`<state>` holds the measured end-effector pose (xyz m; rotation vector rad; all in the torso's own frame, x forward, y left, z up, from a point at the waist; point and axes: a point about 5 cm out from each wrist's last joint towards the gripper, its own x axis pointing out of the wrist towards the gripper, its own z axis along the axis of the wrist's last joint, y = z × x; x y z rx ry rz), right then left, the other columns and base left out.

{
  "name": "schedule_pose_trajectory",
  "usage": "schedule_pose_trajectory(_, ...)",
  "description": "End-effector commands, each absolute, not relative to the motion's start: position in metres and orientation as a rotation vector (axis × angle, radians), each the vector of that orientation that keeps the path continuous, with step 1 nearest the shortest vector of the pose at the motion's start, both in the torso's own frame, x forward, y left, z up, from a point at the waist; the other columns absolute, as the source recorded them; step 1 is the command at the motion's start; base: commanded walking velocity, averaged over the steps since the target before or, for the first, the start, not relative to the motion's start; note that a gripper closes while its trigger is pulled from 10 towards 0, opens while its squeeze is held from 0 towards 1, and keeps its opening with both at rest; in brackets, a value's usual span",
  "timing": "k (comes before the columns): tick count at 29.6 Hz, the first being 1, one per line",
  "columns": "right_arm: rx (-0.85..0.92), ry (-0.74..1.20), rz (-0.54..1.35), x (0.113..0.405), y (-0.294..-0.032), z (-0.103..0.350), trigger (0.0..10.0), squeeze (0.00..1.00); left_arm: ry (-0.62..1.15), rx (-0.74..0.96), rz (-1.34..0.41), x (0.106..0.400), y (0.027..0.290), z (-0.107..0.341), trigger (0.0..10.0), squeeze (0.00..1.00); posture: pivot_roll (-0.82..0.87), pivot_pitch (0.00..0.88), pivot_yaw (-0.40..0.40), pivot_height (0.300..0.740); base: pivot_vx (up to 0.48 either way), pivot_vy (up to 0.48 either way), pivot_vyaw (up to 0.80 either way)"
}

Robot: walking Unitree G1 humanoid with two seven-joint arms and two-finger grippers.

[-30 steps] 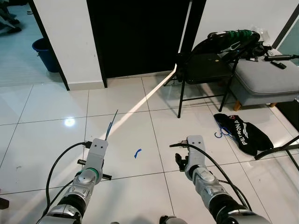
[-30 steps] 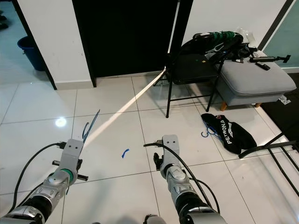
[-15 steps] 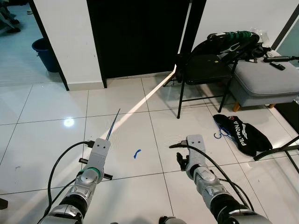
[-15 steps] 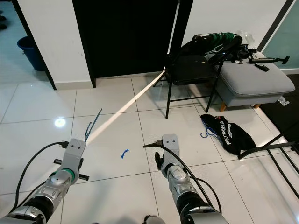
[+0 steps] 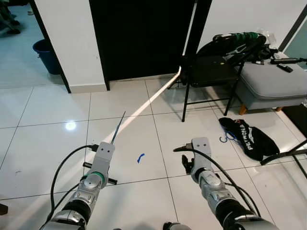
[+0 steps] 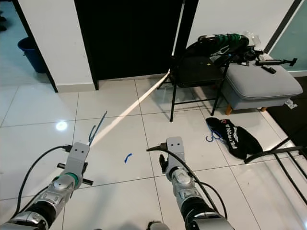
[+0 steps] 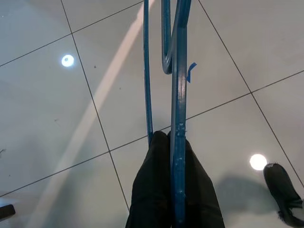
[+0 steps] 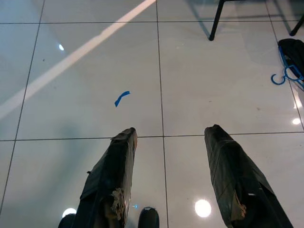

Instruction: Hang hanger

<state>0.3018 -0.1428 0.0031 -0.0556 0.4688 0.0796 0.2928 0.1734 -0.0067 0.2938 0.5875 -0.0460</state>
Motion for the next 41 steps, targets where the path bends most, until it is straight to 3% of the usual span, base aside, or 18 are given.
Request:
schedule_pose_trajectory(1,-0.060,0.476,0.072,0.299,-0.144,0.000,10.0,0.00,0.596,0.292,-0.056,0.292,0.171,-0.009,10.0,0.00,0.05,0.000,0.009,0.740,0.000,0.000,0.00)
schedule_pose_trajectory(14,-0.084,0.483,0.228,0.305,-0.127,0.006,10.0,0.00,0.589,0.262,-0.086,0.291,0.168,-0.008,10.0,0.00,0.03,0.000,-0.005,0.740,0.000,0.000,0.00)
schedule_pose_trajectory(16,0.008,0.422,0.152,0.310,-0.136,0.013,10.0,0.00,0.605,0.216,-0.081,0.287,0.171,-0.012,10.0,0.00,0.04,0.000,-0.014,0.740,0.000,0.000,0.00)
schedule_pose_trajectory(19,0.002,0.396,0.133,0.309,-0.141,0.015,10.0,0.00,0.616,0.191,-0.063,0.284,0.174,-0.013,10.0,0.00,0.04,0.000,-0.013,0.740,0.000,0.000,0.00)
schedule_pose_trajectory(23,0.129,0.471,0.072,0.293,-0.157,-0.001,10.0,0.00,0.545,0.218,-0.010,0.285,0.180,-0.006,10.0,0.00,0.02,0.024,-0.013,0.740,0.000,0.000,0.00)
schedule_pose_trajectory(41,0.126,0.443,0.035,0.297,-0.165,0.007,10.0,0.00,0.498,0.201,0.059,0.287,0.190,0.006,10.0,0.00,0.02,0.059,-0.026,0.740,0.000,0.000,0.00)
